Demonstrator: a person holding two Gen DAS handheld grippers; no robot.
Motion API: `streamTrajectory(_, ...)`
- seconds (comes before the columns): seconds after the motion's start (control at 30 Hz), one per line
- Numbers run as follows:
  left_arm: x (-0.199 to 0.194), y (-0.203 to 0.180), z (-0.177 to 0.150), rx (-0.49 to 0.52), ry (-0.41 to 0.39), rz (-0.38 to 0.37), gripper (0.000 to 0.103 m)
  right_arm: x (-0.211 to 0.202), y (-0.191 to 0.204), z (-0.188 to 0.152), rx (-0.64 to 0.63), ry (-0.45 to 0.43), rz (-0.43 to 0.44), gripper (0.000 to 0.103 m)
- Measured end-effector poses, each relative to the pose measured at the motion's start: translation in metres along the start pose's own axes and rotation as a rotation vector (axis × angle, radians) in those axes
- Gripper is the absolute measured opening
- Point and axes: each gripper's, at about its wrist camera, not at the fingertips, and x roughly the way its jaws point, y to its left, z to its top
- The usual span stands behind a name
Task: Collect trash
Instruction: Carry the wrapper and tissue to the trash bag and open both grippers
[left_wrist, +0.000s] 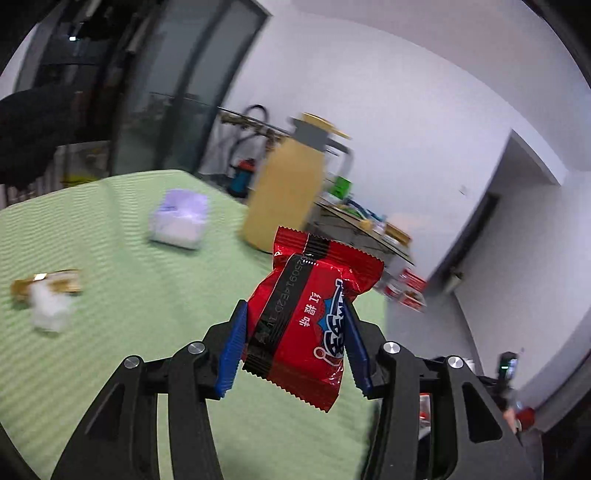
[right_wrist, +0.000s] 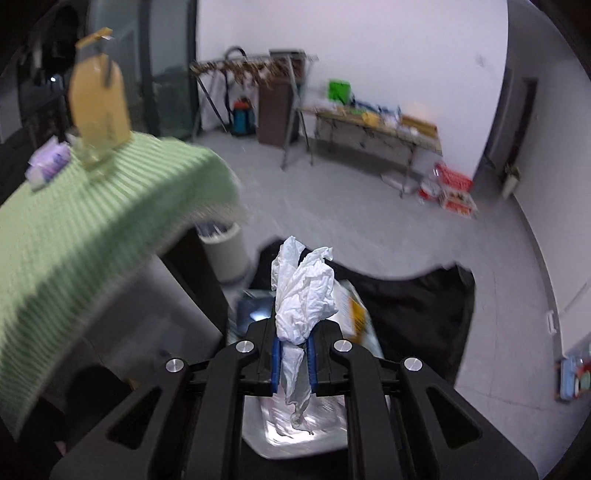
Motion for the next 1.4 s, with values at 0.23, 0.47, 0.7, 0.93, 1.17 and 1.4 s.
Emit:
streamTrajectory(0.23,0.059,-0.094,-0.019,0.053,0.096,-0.097,0.047,0.052,-0.011,-0.029,-0.026,0.157,0.103,0.013)
streamTrajectory(0.47,0.127,-0.163,-0.05,0.059,0.248,-0.198,0.047,0.128,0.01,-0.052,0.023,0.296,0.221,0.023)
streamTrajectory(0.7,0.179,-0.212,-0.084,0.135,0.36,-0.196,0.047,0.14,0.009,-0.038,0.091,0.25,0.222,0.078)
streamTrajectory(0.93,0.221,-0.249,-0.124,0.192,0.46,-0.185,0.047,0.051,-0.054,-0.021,0.151,-0.022,0.103,0.085)
streamTrajectory(1.17,0.285,-0.28,-0.18,0.225,0.603,-0.178,0.047,0.019,-0.127,-0.062,0.334,-0.056,0.026,0.087)
streamTrajectory(1.4,0.351,-0.302,-0.234,0.274,0.753,-0.139,0.047,0.019,-0.137,-0.099,0.36,-0.057,0.004,0.087)
